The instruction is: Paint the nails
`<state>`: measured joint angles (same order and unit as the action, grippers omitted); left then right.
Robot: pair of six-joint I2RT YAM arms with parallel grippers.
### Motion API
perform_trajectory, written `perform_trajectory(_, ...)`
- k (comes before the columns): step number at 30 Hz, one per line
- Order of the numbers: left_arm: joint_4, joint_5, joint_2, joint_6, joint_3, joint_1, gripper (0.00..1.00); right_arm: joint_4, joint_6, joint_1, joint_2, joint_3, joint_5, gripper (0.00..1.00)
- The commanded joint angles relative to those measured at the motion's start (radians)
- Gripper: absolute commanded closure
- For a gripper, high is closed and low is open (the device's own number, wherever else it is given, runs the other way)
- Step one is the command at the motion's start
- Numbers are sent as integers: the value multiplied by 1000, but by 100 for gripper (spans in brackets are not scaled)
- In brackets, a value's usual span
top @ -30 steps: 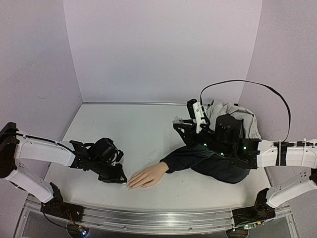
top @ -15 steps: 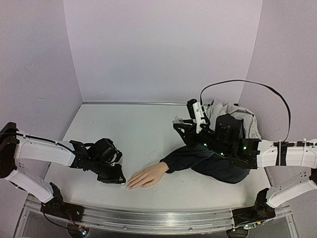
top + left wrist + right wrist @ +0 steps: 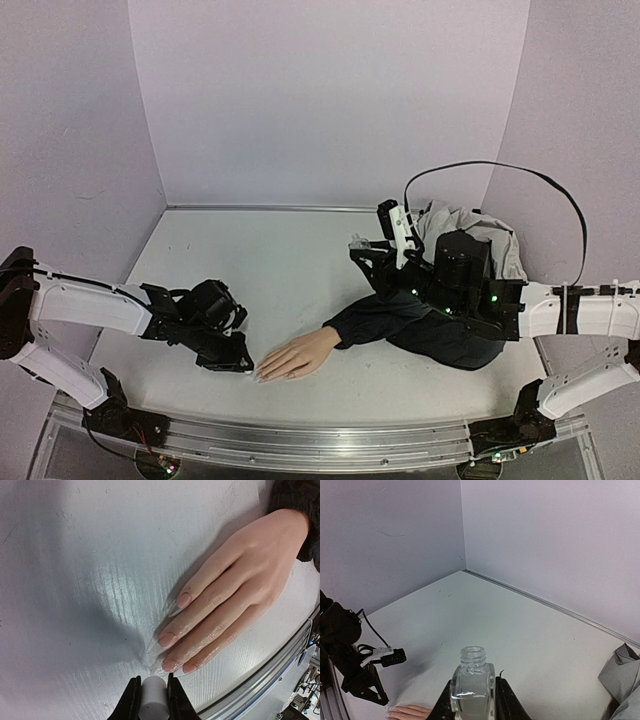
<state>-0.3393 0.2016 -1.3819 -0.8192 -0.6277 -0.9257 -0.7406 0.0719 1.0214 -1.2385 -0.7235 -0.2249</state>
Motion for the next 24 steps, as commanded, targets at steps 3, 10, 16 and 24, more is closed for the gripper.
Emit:
perform_trajectory(3,33,15,7,1,5,5,100,-89,8,1,14,-10,0,100)
perform_trajectory(10,28,-3,20,1,6,5,100,-89,9,2,15,-10,0,100)
perform_trajectory(16,-1,-45,51,-17,16,8,100,-89,11,2,16,-10,3,100)
perform_trajectory(24,-4,-37,62,2,1,10,100,-87,10,1,14,-14,10,100)
